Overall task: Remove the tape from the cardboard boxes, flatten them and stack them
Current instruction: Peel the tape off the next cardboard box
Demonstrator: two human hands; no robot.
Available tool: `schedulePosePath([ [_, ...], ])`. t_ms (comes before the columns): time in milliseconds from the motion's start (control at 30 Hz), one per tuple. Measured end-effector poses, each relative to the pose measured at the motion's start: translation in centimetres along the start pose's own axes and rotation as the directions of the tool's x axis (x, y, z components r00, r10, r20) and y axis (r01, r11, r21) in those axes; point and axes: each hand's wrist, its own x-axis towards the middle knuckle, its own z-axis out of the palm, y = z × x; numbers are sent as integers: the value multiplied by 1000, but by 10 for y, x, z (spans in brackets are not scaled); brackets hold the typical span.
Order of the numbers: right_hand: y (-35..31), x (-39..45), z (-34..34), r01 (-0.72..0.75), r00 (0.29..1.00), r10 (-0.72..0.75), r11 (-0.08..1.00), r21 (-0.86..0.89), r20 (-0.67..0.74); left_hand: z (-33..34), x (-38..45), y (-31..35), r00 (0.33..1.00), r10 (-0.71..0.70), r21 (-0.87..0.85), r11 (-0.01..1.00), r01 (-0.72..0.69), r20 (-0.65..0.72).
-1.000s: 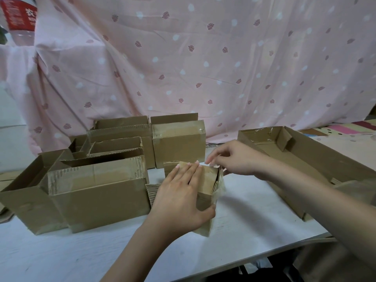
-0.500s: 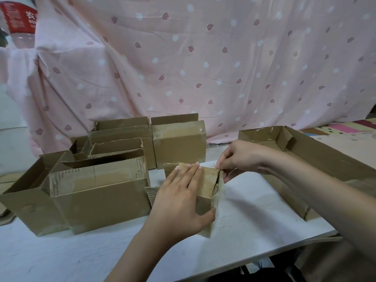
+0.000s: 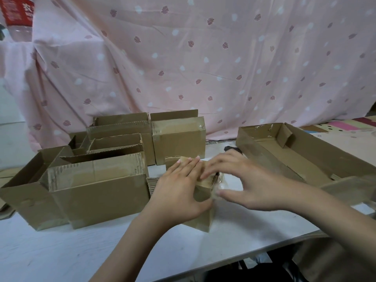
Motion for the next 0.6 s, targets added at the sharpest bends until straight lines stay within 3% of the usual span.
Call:
schedulePosePath([
  [133, 17, -8, 10, 100, 990, -111, 988, -114, -92, -10, 10, -7, 991, 31, -11, 1000, -29, 131],
  [333, 22, -5, 22, 197, 901, -280, 945, -261, -332, -17, 22, -15, 974, 36, -74, 997, -20, 222],
  [600, 37, -19, 33, 78, 920, -114, 991, -109, -374, -24, 32, -19, 964, 4, -107, 994, 25, 264],
])
